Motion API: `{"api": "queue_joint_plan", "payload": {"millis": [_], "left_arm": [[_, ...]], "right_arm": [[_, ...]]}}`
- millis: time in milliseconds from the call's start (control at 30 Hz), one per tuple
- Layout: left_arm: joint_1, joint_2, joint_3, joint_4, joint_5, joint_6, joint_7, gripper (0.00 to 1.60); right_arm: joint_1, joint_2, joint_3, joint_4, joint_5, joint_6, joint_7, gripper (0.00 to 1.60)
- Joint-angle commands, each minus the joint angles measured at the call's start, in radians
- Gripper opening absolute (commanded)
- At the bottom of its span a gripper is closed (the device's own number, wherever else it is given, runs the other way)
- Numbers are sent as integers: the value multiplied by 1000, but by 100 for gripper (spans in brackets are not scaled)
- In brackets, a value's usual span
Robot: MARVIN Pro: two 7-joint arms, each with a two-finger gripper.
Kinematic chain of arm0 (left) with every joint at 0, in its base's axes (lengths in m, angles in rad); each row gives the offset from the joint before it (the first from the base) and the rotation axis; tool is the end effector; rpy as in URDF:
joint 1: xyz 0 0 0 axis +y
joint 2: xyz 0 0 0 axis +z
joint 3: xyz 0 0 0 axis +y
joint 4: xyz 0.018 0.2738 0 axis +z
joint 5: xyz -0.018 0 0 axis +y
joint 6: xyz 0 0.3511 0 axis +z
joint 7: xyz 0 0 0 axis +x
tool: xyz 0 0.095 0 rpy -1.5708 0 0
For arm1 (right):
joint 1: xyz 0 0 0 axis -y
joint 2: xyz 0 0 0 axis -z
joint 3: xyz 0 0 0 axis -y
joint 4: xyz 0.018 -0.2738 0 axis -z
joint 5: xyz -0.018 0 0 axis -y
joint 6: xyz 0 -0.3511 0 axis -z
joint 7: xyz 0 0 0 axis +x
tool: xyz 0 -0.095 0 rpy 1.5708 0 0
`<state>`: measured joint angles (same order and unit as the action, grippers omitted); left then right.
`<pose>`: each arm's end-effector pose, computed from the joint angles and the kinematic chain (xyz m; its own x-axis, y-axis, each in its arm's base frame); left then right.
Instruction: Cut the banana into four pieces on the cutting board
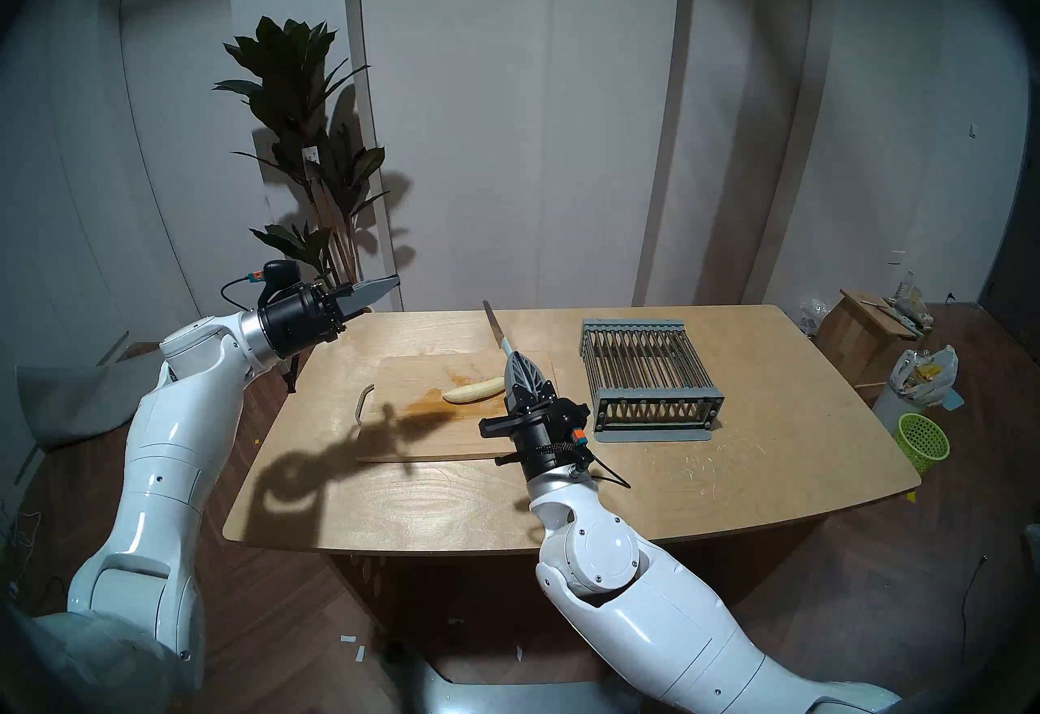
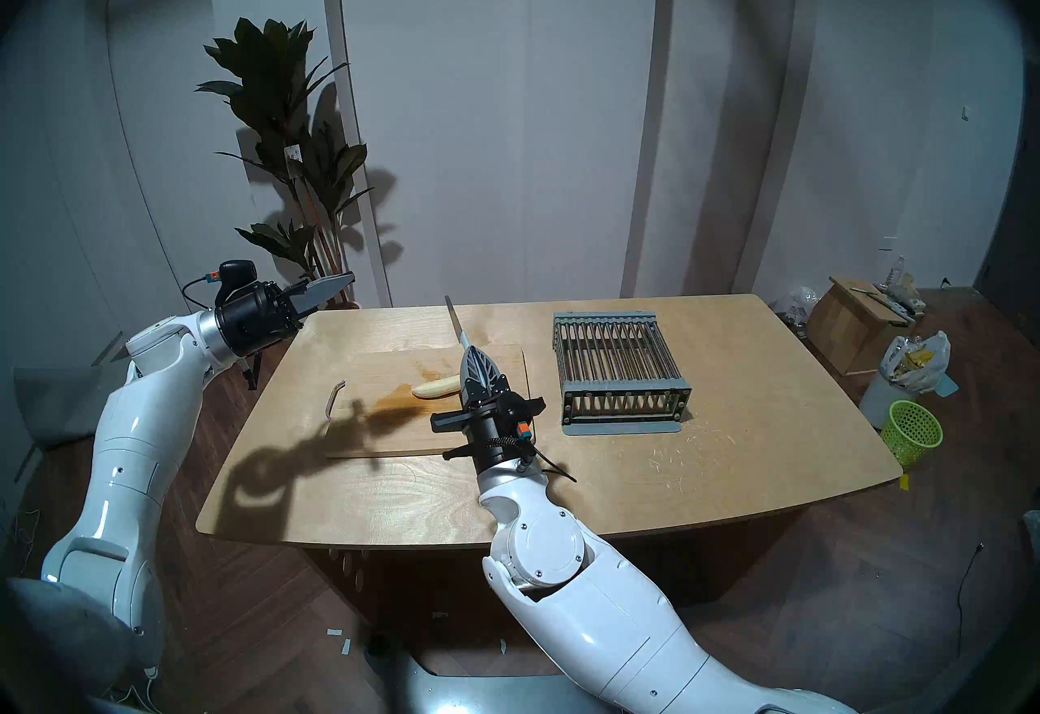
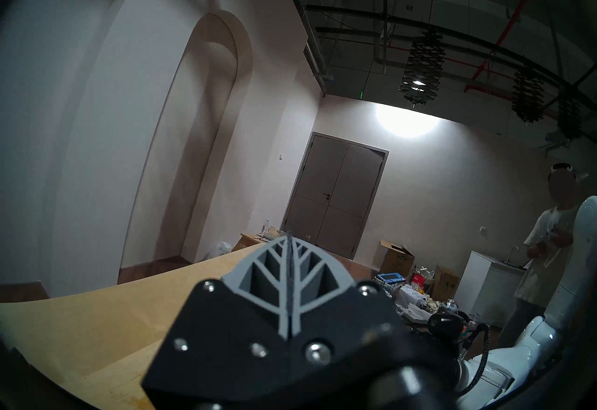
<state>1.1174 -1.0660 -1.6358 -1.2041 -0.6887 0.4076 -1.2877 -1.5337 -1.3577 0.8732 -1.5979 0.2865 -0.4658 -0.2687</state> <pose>0.5016 0.1374 -0.1524 0.1947 0.2938 0.9358 -0.8746 -0.3799 0.3013 0.3790 0.2036 -0.2837 -0.2341 -0.3070 0.9225 0.4062 -0.8929 -0.1941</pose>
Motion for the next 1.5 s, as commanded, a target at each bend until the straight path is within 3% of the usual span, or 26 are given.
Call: {"api": "queue_joint_plan", "payload": {"millis": [0,233,833,1067,1300,1467], "left_arm": [[-89,-8,4,24,-5,-30,-22,0],[-149,-23,47,111,19,-72,-37,0],[-254,-50,116,237,81,-123,-52,0],[-308,-85,190,280,113,-111,-109,0],[-346,-101,278,339,172,-166,-181,0],[-367,-111,308,425,192,-231,-196,0]], "right_arm": [[-26,80,16,-113,-23,58,2,0],[-18,90,33,-98,22,115,26,0],[89,11,-20,94,64,133,119,0],[106,-8,-38,124,73,131,131,0],[126,-23,-47,157,82,122,140,0],[137,-30,-50,179,90,111,148,0]]}}
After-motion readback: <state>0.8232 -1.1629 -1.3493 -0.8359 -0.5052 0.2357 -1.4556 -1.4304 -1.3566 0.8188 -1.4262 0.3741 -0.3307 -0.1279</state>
